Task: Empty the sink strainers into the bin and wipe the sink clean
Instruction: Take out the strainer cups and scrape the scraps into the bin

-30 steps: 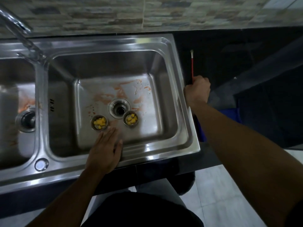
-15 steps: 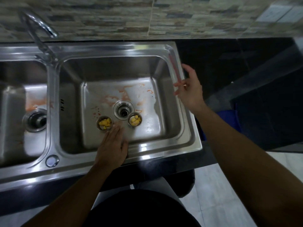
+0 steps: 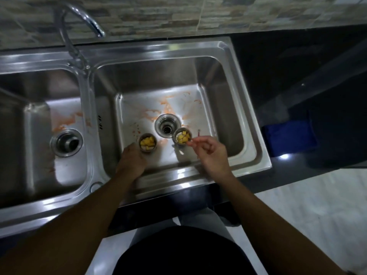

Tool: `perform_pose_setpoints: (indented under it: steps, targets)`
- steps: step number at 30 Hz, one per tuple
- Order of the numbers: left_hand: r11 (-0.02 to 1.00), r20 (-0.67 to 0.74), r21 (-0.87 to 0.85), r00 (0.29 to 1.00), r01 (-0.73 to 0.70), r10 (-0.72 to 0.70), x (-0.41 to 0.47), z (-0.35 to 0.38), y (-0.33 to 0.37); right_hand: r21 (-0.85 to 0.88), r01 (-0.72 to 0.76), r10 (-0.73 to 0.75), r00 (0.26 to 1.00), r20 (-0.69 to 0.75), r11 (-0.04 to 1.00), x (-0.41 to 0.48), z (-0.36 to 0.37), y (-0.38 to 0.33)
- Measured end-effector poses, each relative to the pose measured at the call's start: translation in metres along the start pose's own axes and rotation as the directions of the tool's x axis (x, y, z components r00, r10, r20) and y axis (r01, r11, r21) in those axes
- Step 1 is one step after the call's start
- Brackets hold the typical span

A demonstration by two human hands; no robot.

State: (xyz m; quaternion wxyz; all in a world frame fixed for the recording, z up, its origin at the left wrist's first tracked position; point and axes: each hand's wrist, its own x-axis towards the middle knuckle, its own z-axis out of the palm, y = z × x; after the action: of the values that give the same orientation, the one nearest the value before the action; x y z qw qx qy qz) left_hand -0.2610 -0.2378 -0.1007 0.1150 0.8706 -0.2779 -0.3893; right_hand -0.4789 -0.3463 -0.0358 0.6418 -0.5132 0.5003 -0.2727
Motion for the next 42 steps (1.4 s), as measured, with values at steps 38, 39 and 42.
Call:
perform_pose_setpoints:
  steps: [38,39,42]
  targets:
    - [0.845,-0.249,-0.139,0.844,-0.517,0.475,-0.016,-0.004,0.035,-0.636,0.353,-0.543,0.83,-0.125,0.686,-0.021,-0.008,0.027]
    - [0.829,-0.261,-0.123,0.824,-0.546,0.504,-0.025,-0.006,0.041,-0.591,0.324,-0.519,0.834,-0.19,0.738,-0.029,-0.018,0.023]
    - [0.775,-0.292,-0.151,0.777,-0.614,0.558,-0.055,-0.005,0.068,-0.553,0.285,-0.535,0.761,-0.366,0.783,-0.065,-0.062,0.013]
